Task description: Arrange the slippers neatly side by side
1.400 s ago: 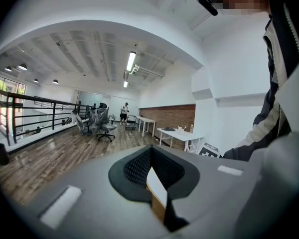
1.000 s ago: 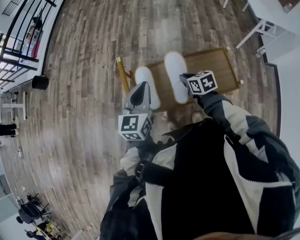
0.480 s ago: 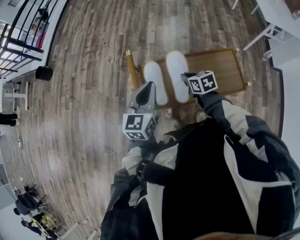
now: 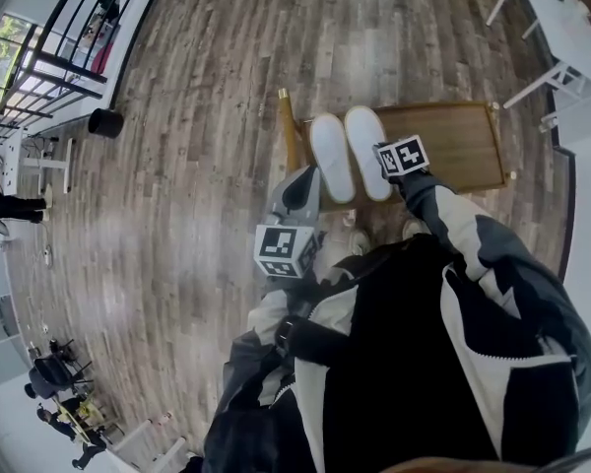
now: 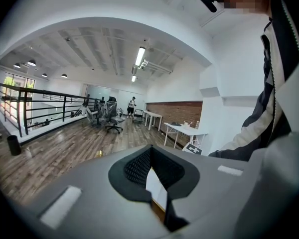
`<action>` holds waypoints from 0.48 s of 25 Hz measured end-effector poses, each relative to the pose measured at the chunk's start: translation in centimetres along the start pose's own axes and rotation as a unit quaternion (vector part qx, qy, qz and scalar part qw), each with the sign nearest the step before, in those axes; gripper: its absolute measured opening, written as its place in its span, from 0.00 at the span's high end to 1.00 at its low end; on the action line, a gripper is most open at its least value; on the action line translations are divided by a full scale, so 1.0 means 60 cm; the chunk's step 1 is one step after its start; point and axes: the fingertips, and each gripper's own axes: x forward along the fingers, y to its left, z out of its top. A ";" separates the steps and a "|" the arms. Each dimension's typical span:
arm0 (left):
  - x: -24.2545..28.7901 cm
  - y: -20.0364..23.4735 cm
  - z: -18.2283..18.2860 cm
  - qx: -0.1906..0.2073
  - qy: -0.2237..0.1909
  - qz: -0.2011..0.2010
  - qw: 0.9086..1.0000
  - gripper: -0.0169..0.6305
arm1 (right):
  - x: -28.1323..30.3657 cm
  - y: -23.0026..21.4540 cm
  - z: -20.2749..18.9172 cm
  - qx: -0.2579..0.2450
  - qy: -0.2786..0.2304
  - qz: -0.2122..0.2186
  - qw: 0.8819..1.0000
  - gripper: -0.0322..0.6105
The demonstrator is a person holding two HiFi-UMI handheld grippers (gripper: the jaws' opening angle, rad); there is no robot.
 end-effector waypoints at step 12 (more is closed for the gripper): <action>-0.031 0.031 -0.016 -0.001 0.009 0.024 1.000 0.95 | 0.055 -0.030 -0.015 0.002 0.028 -0.031 0.999 0.91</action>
